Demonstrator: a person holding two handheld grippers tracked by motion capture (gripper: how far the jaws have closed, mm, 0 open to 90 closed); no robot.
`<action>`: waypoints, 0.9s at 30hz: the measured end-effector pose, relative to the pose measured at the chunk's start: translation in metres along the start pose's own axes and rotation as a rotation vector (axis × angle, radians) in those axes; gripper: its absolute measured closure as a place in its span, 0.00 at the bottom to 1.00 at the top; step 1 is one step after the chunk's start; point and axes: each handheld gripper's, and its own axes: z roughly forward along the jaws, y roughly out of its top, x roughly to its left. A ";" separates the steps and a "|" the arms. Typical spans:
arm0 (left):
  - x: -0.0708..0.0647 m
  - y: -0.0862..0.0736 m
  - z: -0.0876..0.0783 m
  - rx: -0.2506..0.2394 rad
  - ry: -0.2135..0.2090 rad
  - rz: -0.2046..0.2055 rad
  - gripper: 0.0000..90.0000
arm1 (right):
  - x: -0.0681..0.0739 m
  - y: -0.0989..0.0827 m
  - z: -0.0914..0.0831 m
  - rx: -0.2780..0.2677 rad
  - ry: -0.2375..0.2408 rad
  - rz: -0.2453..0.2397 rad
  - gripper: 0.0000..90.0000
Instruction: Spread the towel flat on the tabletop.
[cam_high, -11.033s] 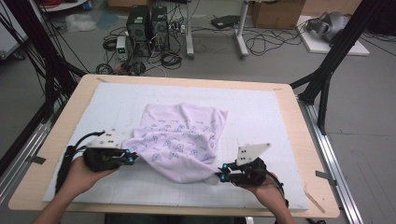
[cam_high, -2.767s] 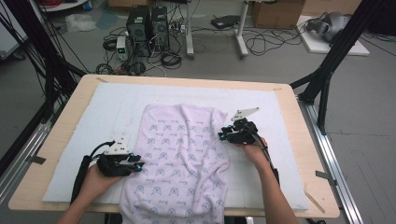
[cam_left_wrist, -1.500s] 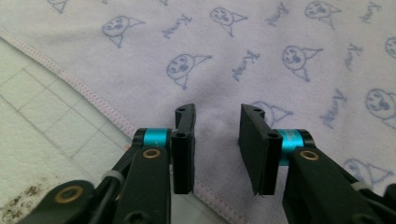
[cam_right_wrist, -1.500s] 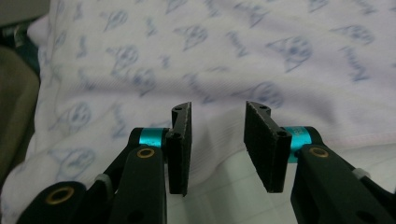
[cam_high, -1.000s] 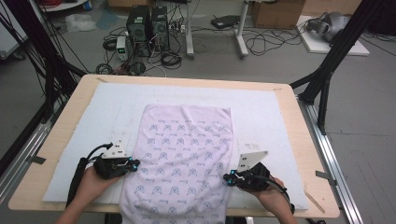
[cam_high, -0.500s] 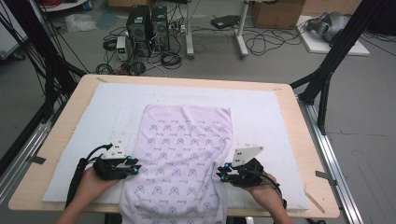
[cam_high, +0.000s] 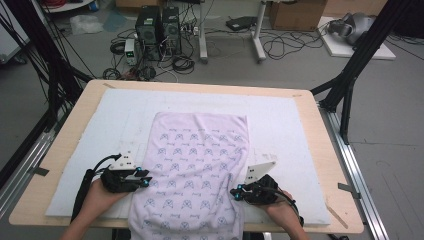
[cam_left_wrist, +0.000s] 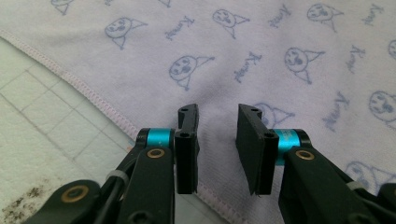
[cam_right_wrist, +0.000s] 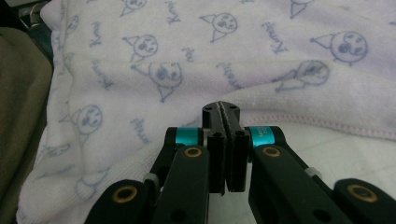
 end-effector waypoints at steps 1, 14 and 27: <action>0.000 0.000 0.000 -0.001 0.000 -0.003 0.76 | 0.000 -0.001 -0.003 0.004 -0.009 0.002 1.00; 0.001 0.000 0.001 -0.006 -0.006 -0.010 0.77 | -0.015 0.004 -0.006 -0.061 -0.053 0.026 0.84; 0.001 -0.001 0.001 -0.007 -0.007 -0.007 0.77 | -0.024 0.006 0.006 0.006 -0.051 0.030 1.00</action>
